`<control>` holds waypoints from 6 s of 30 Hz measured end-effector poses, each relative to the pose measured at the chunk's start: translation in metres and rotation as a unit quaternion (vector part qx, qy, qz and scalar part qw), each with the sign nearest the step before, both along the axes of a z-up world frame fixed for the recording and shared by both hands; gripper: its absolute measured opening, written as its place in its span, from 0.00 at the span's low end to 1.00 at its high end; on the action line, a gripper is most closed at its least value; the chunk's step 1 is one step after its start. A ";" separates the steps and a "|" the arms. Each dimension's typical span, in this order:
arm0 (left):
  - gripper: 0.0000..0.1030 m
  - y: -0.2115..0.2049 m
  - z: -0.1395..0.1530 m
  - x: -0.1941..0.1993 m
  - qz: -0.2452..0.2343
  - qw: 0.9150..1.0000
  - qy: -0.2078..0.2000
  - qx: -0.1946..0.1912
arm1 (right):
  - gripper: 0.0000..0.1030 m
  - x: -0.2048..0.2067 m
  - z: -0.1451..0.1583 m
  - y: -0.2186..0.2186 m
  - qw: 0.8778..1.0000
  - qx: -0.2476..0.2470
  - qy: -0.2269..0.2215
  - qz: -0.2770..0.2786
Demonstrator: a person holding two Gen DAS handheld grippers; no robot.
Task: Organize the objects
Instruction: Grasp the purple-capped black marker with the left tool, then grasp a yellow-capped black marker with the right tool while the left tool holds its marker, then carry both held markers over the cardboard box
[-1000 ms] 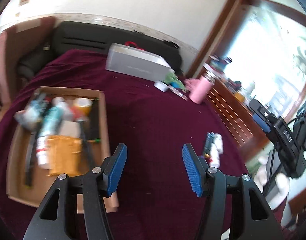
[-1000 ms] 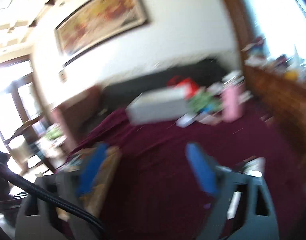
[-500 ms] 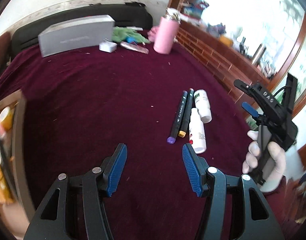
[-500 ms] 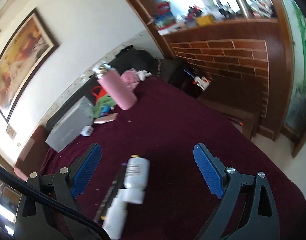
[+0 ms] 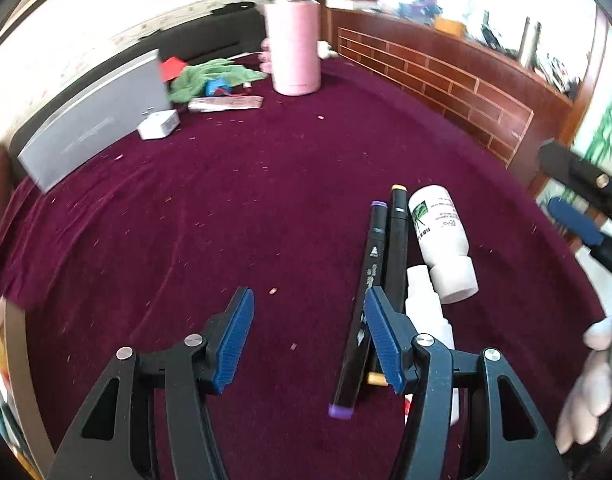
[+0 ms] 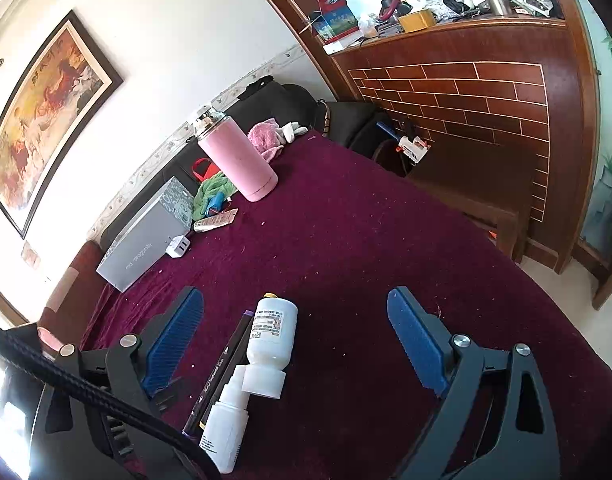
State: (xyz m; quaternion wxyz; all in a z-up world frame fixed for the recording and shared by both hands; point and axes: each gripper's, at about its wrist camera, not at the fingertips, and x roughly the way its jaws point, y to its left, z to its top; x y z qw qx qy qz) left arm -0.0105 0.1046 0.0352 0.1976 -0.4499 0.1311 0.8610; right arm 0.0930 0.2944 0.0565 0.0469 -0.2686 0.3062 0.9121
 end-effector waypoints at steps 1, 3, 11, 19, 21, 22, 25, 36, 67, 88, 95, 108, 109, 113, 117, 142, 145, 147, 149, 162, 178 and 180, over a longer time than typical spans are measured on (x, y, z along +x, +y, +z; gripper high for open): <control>0.50 0.003 -0.003 -0.002 -0.006 1.000 0.000 -0.005 | 0.91 -0.001 0.000 0.000 1.000 0.002 -0.001 -0.001; 0.50 0.008 -0.006 -0.005 -0.018 1.000 0.003 0.002 | 0.91 -0.001 0.000 -0.001 1.000 0.005 -0.002 0.000; 0.61 -0.001 -0.021 -0.027 -0.011 1.000 -0.015 0.006 | 0.91 -0.009 -0.006 0.001 1.000 -0.005 -0.019 0.006; 0.11 -0.029 -0.016 -0.005 -0.005 0.999 0.012 -0.048 | 0.91 -0.013 -0.010 -0.001 0.999 0.005 -0.038 0.007; 0.11 -0.062 -0.015 0.005 0.022 0.999 0.006 -0.047 | 0.91 -0.015 -0.013 0.000 0.999 0.002 -0.047 0.008; 0.11 -0.075 -0.015 0.008 0.033 0.999 0.001 -0.043 | 0.91 -0.015 -0.013 0.001 0.999 0.000 -0.049 0.009; 0.11 -0.121 -0.014 0.025 0.073 0.997 -0.021 -0.018 | 0.91 -0.015 -0.014 0.000 0.999 0.003 -0.051 0.010; 0.40 -0.120 -0.020 0.029 0.114 0.992 0.037 -0.044 | 0.91 -0.018 -0.019 0.002 0.997 0.023 -0.071 -0.011; 0.11 -0.212 -0.018 0.062 0.205 0.974 -0.001 0.093 | 0.89 -0.102 -0.007 -0.107 0.961 0.032 -0.219 0.163; 0.17 -0.216 -0.018 0.062 0.200 0.973 -0.004 0.111 | 0.13 -0.095 -0.027 -0.224 0.909 0.277 -0.227 0.214; 0.33 -0.201 -0.017 0.063 0.177 0.980 0.000 0.093 | 0.13 -0.104 -0.026 -0.235 0.908 0.296 -0.221 0.197; 0.15 -0.202 -0.016 0.066 0.157 0.982 -0.014 0.106 | 0.12 -0.084 -0.025 -0.237 0.906 0.287 -0.220 0.221; 0.14 -0.205 -0.016 0.068 0.158 0.981 -0.020 0.115 | 0.12 -0.080 -0.025 -0.236 0.907 0.280 -0.221 0.225; 0.12 -0.215 -0.017 0.079 0.161 0.976 -0.037 0.143 | 0.12 -0.061 -0.025 -0.231 0.911 0.241 -0.228 0.245; 0.12 -0.212 -0.016 0.078 0.161 0.976 -0.041 0.140 | 0.12 -0.042 -0.024 -0.234 0.910 0.220 -0.229 0.266; 0.11 -0.191 0.009 0.096 0.139 0.987 0.038 0.068 | 0.12 -0.039 -0.016 -0.243 0.926 0.195 -0.180 0.269; 0.11 -0.196 0.020 0.106 0.141 0.986 0.053 0.075 | 0.12 -0.031 -0.006 -0.245 0.931 0.185 -0.164 0.270; 0.11 -0.199 0.026 0.111 0.140 0.985 0.060 0.076 | 0.12 -0.026 0.001 -0.247 0.932 0.180 -0.154 0.274; 0.11 -0.202 0.030 0.115 0.142 0.985 0.069 0.076 | 0.12 -0.021 0.008 -0.250 0.933 0.179 -0.145 0.278; 0.11 -0.246 0.046 0.138 0.186 0.973 0.100 0.090 | 0.12 0.000 0.035 -0.285 0.926 0.183 -0.108 0.311; 0.11 -0.327 0.048 0.153 0.259 0.953 0.124 0.097 | 0.13 0.003 0.047 -0.367 0.905 0.196 -0.093 0.366; 0.11 -0.339 0.046 0.153 0.271 0.950 0.125 0.093 | 0.13 0.001 0.047 -0.381 0.901 0.196 -0.092 0.376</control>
